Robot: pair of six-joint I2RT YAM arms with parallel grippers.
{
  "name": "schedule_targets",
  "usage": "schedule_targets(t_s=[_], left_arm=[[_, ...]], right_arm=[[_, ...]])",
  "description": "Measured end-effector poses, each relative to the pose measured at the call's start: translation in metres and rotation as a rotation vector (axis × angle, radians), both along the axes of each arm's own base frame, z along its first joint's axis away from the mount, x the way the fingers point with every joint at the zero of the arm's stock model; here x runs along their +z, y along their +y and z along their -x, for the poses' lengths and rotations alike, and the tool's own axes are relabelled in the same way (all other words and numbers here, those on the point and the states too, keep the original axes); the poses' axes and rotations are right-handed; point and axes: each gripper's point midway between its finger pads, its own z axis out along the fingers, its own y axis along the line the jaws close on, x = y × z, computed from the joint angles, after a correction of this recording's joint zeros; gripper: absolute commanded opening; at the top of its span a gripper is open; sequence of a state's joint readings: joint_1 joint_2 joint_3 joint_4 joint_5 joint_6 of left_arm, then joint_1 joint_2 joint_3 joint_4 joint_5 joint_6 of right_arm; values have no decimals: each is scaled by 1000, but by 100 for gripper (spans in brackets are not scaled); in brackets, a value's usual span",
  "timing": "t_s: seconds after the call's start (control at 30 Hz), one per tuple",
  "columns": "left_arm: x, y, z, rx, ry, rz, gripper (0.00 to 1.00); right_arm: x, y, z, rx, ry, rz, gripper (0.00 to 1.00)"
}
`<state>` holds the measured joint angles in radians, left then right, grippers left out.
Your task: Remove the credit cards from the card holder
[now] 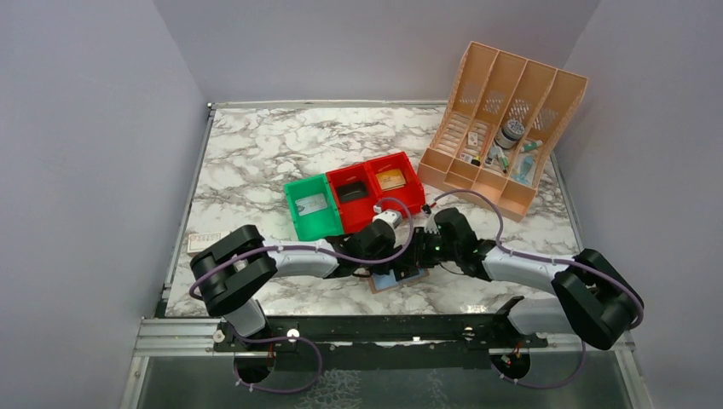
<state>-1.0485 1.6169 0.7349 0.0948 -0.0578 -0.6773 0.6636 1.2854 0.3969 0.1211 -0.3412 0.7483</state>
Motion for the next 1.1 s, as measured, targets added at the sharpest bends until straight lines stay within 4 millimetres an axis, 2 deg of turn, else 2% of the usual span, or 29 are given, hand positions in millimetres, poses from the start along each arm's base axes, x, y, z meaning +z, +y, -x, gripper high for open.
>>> schedule_targets(t_s=[0.27, 0.47, 0.63, 0.73, 0.87, 0.9, 1.0, 1.1], left_arm=[[0, 0, -1, 4, -1, -7, 0], [0, 1, -3, 12, -9, -12, 0], [1, 2, -4, 19, -15, -14, 0], [1, 6, -6, 34, -29, -19, 6], [1, 15, -8, 65, -48, -30, 13], [2, 17, -8, 68, -51, -32, 17], [4, 25, -4, 75, -54, -25, 36], [13, 32, 1, 80, -66, 16, 45]], right_arm=[[-6, -9, 4, 7, 3, 59, 14], [3, -11, -1, 34, -34, 90, 2], [8, -10, -4, 57, -60, 105, 1], [13, -13, -6, 55, -86, 118, 1], [30, -18, -14, 32, -165, 123, 1], [35, -19, -17, 24, -190, 123, 1], [49, -22, -25, 8, -262, 122, 1], [58, -24, -32, -3, -328, 129, 1]])
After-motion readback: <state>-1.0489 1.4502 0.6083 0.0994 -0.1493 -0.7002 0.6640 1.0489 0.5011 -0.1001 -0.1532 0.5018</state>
